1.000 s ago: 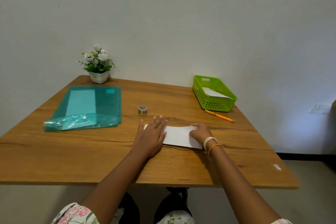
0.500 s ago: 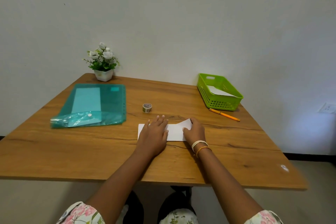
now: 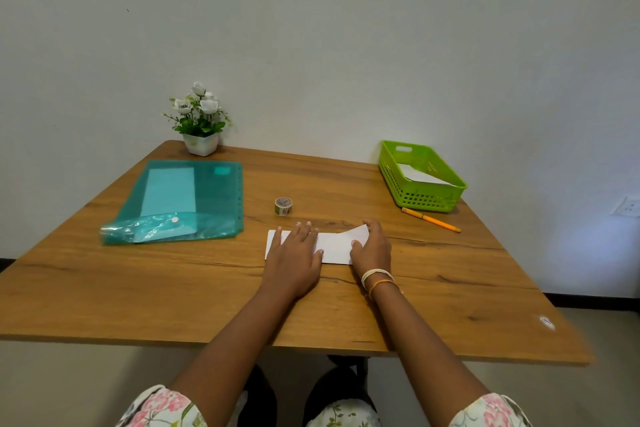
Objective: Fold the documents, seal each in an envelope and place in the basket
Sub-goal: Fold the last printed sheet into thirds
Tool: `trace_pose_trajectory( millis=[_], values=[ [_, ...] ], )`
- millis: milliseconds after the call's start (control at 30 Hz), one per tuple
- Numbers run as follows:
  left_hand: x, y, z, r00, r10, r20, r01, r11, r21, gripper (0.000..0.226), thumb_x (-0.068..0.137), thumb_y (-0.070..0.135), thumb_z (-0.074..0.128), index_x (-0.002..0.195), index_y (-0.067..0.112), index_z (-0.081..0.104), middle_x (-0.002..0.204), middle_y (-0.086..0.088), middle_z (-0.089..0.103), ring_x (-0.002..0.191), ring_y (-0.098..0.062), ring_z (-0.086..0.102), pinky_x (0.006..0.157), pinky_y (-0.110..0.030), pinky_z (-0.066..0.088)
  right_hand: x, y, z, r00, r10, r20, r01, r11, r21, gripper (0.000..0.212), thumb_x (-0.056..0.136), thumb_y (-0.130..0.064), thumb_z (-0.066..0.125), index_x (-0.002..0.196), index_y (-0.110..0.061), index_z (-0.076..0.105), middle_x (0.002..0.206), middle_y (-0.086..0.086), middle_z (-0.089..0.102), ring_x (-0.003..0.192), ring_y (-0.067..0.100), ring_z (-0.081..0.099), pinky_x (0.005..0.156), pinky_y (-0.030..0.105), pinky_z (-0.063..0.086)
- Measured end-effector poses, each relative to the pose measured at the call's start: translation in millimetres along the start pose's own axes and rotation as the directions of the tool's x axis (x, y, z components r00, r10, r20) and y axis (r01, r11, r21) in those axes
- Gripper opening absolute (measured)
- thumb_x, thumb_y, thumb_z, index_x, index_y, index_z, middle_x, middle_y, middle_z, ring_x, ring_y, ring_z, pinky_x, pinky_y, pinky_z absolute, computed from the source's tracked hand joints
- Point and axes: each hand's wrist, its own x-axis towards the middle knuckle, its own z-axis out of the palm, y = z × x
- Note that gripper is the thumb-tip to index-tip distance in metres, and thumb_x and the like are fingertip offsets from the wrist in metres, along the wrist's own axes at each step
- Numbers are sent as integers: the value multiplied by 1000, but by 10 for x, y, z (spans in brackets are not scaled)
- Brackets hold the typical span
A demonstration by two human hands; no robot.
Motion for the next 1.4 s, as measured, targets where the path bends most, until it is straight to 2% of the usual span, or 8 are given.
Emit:
trace_pose_trajectory(
  millis=[100, 167, 267, 333, 533, 1033, 1200, 1400],
  values=[
    [12, -20, 32, 998, -30, 54, 30, 999, 11, 54, 102, 40, 25, 153, 21, 22, 161, 2, 18, 149, -14, 10, 120, -44, 4, -24, -5, 28, 999, -8, -37, 6, 998, -58, 54, 87, -6, 62, 136, -14, 42, 135, 12, 51, 126, 28, 47, 100, 36, 44],
    [24, -40, 50, 995, -42, 96, 41, 999, 12, 55, 102, 40, 22, 154, 22, 19, 162, 3, 14, 149, -14, 8, 120, -44, 4, -88, -11, 34, 984, -157, -82, 136, 965, -222, 57, 87, -12, 61, 139, -12, 38, 135, 12, 48, 125, 28, 44, 101, 38, 42],
    [34, -63, 67, 993, -34, 113, 33, 999, 10, 54, 103, 39, 20, 154, 22, 16, 162, 4, 10, 149, -13, 5, 120, -43, 4, -208, -52, 110, 872, -455, 178, 489, 818, -304, 54, 93, -17, 47, 145, -8, 33, 148, 12, 37, 138, 26, 33, 113, 37, 28],
    [48, -72, 66, 994, -27, 109, 26, 1000, 10, 53, 103, 37, 19, 154, 22, 15, 162, 5, 9, 149, -12, 5, 120, -42, 4, -237, -78, 158, 813, -457, 360, 567, 764, -310, 51, 99, -20, 36, 148, -10, 28, 155, 8, 28, 145, 21, 22, 117, 35, 20],
    [60, -98, 84, 990, -57, 128, 54, 998, 27, 54, 103, 37, 18, 155, 22, 11, 162, 6, 6, 149, -11, 3, 120, -40, 4, -171, -36, 141, 790, -369, 489, 580, 708, -403, 52, 101, -32, 26, 150, -15, 23, 159, 3, 19, 147, 17, 15, 117, 36, 18],
    [-28, -465, -7, 981, -150, 122, 144, 988, 57, 56, 103, 40, 18, 155, 20, 10, 163, 3, 7, 149, -13, 5, 121, -39, 8, -93, 162, -96, 875, -197, 441, 427, 743, -516, 55, 102, -37, 22, 152, -14, 17, 160, 2, 12, 148, 17, 11, 118, 36, 12],
    [-41, -463, -3, 984, -148, 99, 144, 989, 44, 57, 103, 42, 18, 155, 20, 11, 162, 3, 8, 149, -13, 6, 121, -39, 9, -145, 155, -82, 929, -205, 307, 349, 760, -548, 62, 99, -44, 28, 150, -10, 21, 159, 8, 18, 147, 22, 14, 118, 37, 14],
    [-57, -402, -34, 986, -164, 0, 164, 986, -34, 60, 101, 42, 30, 153, 17, 19, 161, -3, 16, 148, -17, 14, 120, -39, 13, -337, -24, 49, 756, -428, 495, 617, 719, -320, 60, 99, -45, 33, 150, -14, 24, 157, 4, 25, 145, 17, 20, 118, 33, 20]
  ],
)
